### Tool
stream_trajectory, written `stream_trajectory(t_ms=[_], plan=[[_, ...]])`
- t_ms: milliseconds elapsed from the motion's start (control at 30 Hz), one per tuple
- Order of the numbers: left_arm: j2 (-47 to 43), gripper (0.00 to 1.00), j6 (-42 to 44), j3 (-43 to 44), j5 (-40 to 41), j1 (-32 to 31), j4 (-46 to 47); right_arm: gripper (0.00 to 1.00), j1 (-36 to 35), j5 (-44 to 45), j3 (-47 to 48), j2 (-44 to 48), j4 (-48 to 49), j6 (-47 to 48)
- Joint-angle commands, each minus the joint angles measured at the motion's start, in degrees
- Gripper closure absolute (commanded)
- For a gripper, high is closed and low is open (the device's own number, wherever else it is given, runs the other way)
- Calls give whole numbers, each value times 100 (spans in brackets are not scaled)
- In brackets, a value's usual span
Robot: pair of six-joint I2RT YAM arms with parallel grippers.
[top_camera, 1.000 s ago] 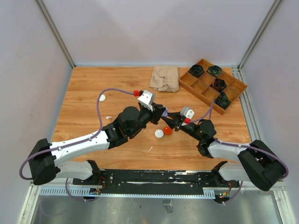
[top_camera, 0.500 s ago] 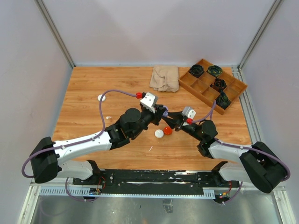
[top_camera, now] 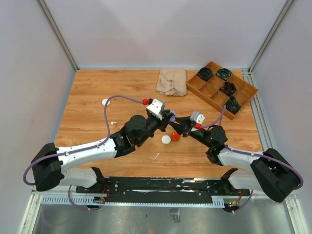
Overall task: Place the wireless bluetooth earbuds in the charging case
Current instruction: Place the earbud in the charging case.
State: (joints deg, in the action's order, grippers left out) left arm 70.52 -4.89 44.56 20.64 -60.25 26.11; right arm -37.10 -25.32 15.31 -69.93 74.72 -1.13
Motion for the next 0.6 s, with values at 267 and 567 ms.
stream_trajectory(t_ms=[267, 567], plan=[[-124, 80, 529, -398, -553, -154, 451, 99, -87, -116, 33, 377, 386, -71], [-249, 75, 824, -587, -1023, -153, 518, 99, -70, -315, 80, 524, 245, -154]])
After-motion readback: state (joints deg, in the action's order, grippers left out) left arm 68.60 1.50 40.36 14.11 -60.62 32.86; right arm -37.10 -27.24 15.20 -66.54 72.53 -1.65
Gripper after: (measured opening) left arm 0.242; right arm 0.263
